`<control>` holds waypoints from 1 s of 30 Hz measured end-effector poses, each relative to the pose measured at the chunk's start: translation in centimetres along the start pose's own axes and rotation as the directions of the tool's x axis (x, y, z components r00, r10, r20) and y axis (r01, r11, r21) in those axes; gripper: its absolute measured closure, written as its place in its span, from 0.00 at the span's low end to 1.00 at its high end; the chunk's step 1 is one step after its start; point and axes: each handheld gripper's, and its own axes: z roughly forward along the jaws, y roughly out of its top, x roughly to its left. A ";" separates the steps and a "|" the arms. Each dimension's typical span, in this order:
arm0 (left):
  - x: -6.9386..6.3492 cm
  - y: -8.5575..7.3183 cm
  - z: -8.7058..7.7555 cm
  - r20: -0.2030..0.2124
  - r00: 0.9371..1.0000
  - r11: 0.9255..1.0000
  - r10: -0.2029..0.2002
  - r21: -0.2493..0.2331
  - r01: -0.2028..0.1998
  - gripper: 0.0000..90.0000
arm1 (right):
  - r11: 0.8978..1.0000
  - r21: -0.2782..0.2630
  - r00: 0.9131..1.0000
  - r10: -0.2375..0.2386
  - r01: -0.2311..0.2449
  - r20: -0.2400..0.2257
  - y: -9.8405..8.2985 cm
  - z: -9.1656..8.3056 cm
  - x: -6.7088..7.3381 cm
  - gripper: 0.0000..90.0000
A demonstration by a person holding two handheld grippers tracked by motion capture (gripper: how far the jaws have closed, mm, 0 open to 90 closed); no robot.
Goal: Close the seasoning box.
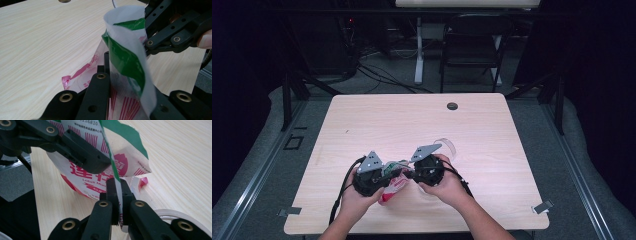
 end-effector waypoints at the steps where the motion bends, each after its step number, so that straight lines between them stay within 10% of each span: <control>1: 0.0 0.0 0.0 -0.002 1.000 1.000 -0.001 -0.001 0.001 1.00 | 1.000 0.001 1.000 0.008 -0.008 -0.004 0.0 0.0 0.0 1.00; 7: 0.0 -0.3 -0.3 -0.017 1.000 1.000 0.006 -0.014 -0.007 0.97 | 1.000 -0.002 1.000 0.016 -0.016 -0.004 0.2 0.0 0.2 1.00; 21: 0.3 -2.9 -0.5 -0.088 0.996 0.999 0.010 -0.040 -0.014 0.55 | 0.998 -0.020 0.998 0.067 -0.067 -0.023 0.3 -0.2 0.4 1.00; 30: 0.5 -5.3 0.7 -0.111 0.994 1.000 0.003 0.002 -0.002 0.50 | 0.998 -0.028 0.998 0.059 -0.060 -0.034 0.6 -0.2 0.6 1.00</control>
